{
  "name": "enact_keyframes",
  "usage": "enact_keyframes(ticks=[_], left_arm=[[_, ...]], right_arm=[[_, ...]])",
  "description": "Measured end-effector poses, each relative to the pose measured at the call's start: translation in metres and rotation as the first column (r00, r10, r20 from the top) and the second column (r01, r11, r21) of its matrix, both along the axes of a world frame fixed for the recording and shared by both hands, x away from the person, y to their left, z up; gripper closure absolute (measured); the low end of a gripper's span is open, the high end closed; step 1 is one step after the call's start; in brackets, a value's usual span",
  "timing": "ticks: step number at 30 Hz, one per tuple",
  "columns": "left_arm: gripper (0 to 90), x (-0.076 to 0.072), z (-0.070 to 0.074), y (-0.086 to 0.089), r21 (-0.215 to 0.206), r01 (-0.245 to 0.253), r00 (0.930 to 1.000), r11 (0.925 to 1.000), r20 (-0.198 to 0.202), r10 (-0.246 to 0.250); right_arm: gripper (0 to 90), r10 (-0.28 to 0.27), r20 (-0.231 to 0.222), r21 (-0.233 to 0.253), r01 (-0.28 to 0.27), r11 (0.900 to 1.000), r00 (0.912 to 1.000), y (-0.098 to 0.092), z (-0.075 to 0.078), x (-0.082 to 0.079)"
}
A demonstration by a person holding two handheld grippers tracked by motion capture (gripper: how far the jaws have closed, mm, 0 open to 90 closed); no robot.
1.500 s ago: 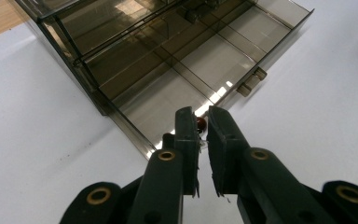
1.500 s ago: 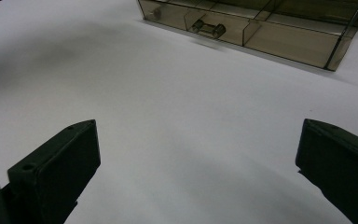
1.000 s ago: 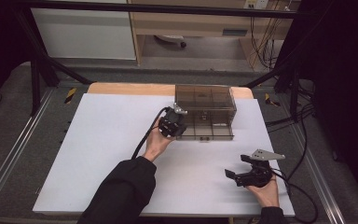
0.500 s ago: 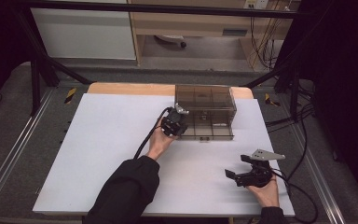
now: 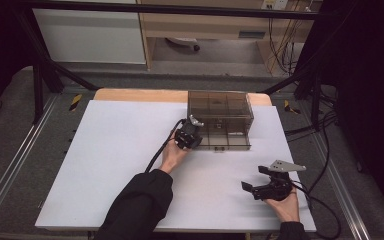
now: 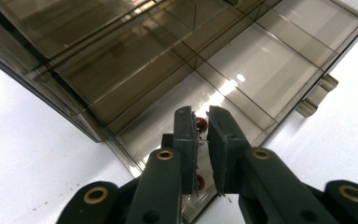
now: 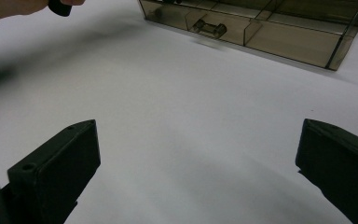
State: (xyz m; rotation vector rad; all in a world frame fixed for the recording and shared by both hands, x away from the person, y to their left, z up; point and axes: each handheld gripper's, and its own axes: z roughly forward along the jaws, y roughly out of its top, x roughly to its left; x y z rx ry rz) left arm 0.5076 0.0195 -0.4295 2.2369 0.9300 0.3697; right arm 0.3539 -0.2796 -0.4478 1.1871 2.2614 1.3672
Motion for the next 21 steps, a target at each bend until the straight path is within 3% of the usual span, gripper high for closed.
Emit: enact_keyframes(ticks=[7,17,21], left_arm=[[71.0,-0.005,0.008,0.003,-0.018,0.01,0.9998,0.9998,0.019,-0.009],[50.3,-0.032,0.027,0.027,-0.09,0.053,0.9981,0.9945,0.037,-0.05],[42.7,-0.043,0.029,0.036,-0.082,0.073,0.9962,0.994,0.054,-0.068]], right_arm=[[0.3,-0.001,-0.001,0.003,0.001,1.0,1.0,0.0,0.0,0.0],[0.3,-0.005,-0.004,0.002,0.005,1.0,1.0,0.0,0.0,0.0],[0.3,-0.005,-0.003,0.002,0.005,1.0,1.0,0.0,0.0,0.0]])
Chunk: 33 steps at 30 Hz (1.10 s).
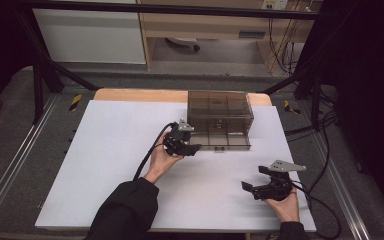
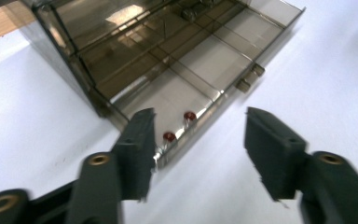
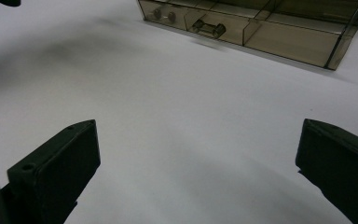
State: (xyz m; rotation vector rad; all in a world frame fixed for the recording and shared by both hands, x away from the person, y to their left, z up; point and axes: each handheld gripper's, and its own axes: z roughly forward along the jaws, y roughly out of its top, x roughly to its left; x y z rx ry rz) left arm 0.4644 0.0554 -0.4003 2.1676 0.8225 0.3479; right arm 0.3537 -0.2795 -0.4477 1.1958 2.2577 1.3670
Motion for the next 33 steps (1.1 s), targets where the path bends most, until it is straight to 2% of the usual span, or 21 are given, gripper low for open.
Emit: enact_keyframes(ticks=[8,14,20,28,33], left_arm=[[25.8,-0.017,-0.002,0.02,0.004,-0.008,0.9999,1.0,0.009,0.008],[18.0,-0.029,-0.002,0.041,0.005,-0.021,0.9997,0.9998,0.016,0.021],[10.7,-0.038,-0.005,0.065,-0.017,-0.02,0.9998,0.9997,0.007,0.02],[9.0,-0.058,-0.008,0.099,-0.043,-0.025,0.9992,0.9987,0.031,0.027],[9.0,-0.066,-0.011,0.117,-0.059,-0.042,0.9986,0.9974,0.028,0.044]], right_arm=[[0.3,0.002,0.0,-0.002,-0.002,1.0,1.0,0.0,0.0,0.0],[0.3,0.001,-0.005,-0.002,-0.001,1.0,1.0,0.0,0.0,0.0],[0.2,0.001,-0.005,-0.003,-0.001,1.0,1.0,0.0,0.0,0.0],[0.3,0.0,-0.005,-0.002,0.0,1.0,1.0,0.0,0.0,0.0],[0.3,-0.001,-0.008,-0.005,0.001,1.0,1.0,0.001,-0.001,0.001]])
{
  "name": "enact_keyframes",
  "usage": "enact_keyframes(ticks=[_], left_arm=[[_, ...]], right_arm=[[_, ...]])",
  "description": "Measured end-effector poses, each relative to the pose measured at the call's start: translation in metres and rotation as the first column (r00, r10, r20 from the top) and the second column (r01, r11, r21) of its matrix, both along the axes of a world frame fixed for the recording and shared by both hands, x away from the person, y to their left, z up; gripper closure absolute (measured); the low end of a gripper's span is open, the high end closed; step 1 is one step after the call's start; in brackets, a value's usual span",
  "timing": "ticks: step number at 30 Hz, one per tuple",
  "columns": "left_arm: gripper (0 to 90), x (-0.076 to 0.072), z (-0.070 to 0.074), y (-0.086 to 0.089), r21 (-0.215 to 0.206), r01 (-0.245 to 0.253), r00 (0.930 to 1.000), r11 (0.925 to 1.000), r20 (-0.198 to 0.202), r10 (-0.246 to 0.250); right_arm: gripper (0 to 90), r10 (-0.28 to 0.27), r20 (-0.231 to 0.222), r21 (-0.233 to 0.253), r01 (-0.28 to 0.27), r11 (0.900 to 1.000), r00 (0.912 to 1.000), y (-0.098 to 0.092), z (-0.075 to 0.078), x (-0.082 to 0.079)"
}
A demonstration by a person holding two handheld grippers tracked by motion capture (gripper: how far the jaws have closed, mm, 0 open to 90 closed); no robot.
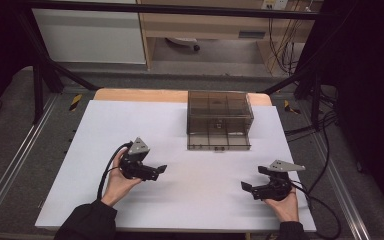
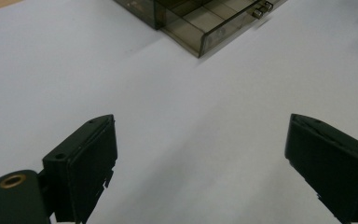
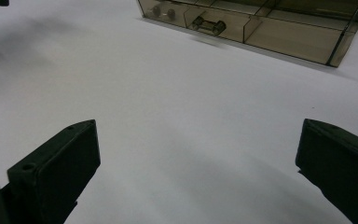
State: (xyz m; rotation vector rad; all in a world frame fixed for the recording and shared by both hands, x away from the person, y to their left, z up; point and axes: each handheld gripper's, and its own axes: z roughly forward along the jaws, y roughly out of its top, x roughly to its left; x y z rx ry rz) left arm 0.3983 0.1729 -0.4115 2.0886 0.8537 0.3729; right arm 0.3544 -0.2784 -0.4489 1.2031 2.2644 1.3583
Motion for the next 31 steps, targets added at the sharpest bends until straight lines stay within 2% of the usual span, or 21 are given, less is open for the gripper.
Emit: enact_keyframes(ticks=[6,8,14,20,31], left_arm=[[9.0,-0.01,-0.006,0.024,0.005,-0.025,0.9997,0.9997,0.001,0.025],[9.0,-0.012,-0.009,0.032,-0.006,-0.03,0.9995,0.9995,-0.006,0.03],[9.0,-0.021,-0.019,0.053,0.011,-0.058,0.9982,0.9983,-0.013,0.058],[9.0,-0.03,-0.025,0.075,-0.008,-0.081,0.9966,0.9967,-0.015,0.081],[9.0,-0.037,-0.035,0.096,-0.002,-0.113,0.9933,0.9936,-0.026,0.113]], right_arm=[[0.3,-0.002,0.0,0.001,0.002,1.0,1.0,0.0,0.0,0.0],[0.2,-0.001,0.0,0.001,0.001,1.0,1.0,0.0,0.0,0.0],[0.2,-0.004,-0.001,0.002,0.004,1.0,1.0,0.0,0.0,0.0],[0.3,-0.004,0.0,0.0,0.004,1.0,1.0,0.0,0.0,-0.001],[0.3,-0.001,-0.004,-0.004,0.001,1.0,1.0,0.001,-0.001,-0.001]])
